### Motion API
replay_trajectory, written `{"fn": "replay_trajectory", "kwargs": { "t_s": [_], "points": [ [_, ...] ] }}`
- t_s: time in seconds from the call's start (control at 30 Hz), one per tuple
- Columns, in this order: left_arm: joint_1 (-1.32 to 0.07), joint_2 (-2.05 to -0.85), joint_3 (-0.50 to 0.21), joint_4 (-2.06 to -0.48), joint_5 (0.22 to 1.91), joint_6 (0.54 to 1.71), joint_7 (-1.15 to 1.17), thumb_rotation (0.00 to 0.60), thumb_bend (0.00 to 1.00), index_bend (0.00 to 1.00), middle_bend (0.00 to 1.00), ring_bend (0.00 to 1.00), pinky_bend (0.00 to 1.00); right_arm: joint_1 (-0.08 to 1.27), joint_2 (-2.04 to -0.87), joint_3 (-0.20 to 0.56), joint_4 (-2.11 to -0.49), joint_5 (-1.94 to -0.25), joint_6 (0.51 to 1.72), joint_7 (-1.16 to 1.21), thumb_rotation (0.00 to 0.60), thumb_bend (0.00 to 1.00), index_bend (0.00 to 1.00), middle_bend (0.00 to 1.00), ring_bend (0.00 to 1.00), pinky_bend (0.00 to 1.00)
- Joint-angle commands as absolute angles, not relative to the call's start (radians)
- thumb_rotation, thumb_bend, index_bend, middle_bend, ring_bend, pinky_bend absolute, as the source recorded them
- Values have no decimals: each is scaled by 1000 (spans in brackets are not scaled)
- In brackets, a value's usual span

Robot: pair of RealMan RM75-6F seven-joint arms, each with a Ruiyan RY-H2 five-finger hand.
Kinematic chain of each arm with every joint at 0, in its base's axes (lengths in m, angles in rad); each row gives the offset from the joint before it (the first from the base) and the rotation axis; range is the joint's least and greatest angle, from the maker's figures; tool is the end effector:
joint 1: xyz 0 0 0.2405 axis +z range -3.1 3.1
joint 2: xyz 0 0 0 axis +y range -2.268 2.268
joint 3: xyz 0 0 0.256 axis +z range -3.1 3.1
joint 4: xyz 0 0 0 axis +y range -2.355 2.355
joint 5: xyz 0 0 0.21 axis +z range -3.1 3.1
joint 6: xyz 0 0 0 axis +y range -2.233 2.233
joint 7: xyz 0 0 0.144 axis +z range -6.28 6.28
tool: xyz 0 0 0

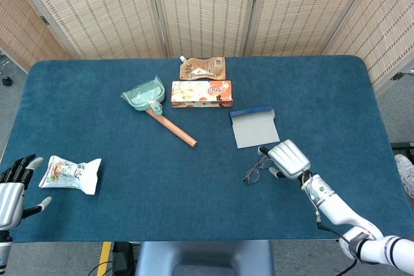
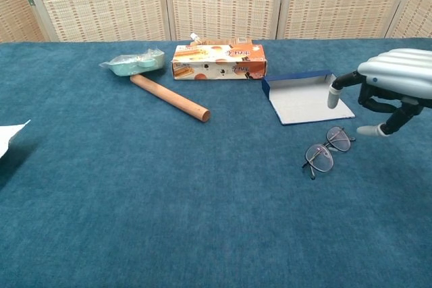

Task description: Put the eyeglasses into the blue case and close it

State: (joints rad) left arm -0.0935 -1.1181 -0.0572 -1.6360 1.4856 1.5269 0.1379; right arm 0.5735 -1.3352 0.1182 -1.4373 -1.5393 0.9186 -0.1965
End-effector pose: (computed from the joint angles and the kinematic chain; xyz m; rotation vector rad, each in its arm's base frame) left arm -0.3036 0.1846 0.1645 -1.3850 -0.7821 -0.8493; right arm -0.2185 -0.3177 0.0393 2.0393 -0.6732 0.7805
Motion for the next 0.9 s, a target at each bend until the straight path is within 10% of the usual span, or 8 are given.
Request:
{"fn": "replay_trajectory", "kwargs": {
  "t_s": [0.03,0.9],
  "points": [
    [-91,-1119,-57,-1635,1485,1529,136,600,187,182,155,149,270,602,-1362,116,-1407,-1526,887,-197,600,280,344,883,1000,976],
    [-77,-1128,-57,-1616,1477,1533,122,600,187,180,155,149,270,688,-1468,60,-1268,-1488,814,-188,600,304,438,881,1000,976]
  ]
}}
